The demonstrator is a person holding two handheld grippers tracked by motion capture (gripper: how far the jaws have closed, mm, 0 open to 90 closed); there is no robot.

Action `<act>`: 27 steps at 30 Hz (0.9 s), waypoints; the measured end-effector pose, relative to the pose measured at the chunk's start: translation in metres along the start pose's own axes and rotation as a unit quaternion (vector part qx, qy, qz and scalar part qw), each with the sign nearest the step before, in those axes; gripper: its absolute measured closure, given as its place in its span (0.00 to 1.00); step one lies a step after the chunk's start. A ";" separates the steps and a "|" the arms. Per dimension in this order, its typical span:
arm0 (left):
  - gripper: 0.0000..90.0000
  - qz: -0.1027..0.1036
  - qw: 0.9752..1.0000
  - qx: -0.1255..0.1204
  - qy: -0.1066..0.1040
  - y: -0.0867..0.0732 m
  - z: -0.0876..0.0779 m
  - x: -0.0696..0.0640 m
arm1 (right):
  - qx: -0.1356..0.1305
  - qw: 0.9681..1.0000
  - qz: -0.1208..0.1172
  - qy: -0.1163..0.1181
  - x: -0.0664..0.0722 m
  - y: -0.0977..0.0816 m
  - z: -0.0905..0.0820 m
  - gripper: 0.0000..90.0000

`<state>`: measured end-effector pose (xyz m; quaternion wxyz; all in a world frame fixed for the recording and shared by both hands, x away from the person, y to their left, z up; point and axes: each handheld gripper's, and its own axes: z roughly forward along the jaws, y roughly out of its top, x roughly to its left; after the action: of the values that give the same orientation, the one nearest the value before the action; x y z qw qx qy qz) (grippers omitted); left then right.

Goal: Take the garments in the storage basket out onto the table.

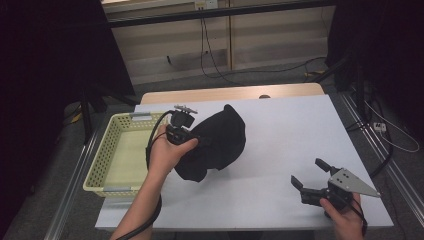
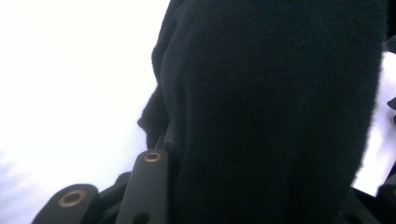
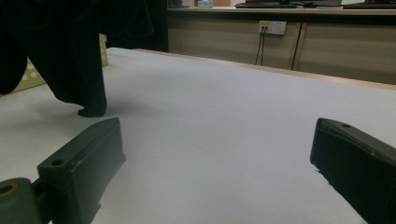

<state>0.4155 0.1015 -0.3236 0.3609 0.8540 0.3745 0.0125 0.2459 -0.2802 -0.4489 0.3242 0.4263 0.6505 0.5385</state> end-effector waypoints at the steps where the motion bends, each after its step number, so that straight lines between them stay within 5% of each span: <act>1: 0.72 0.000 1.000 -0.001 -0.002 -0.001 0.004 -0.001 | 0.000 1.000 0.000 0.000 0.000 0.000 0.000 0.02; 8: 0.72 0.005 1.000 0.000 0.004 -0.013 0.032 -0.008 | 0.003 1.000 -0.002 0.002 0.000 -0.001 0.001 0.02; 27: 0.65 0.019 0.999 0.017 -0.021 -0.034 0.079 -0.026 | 0.004 1.000 -0.005 0.003 0.001 -0.001 0.002 0.02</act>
<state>0.3984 0.0524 -0.3970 0.3541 0.8670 0.3506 -0.0045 0.2467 -0.2787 -0.4498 0.3232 0.4223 0.6561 0.5355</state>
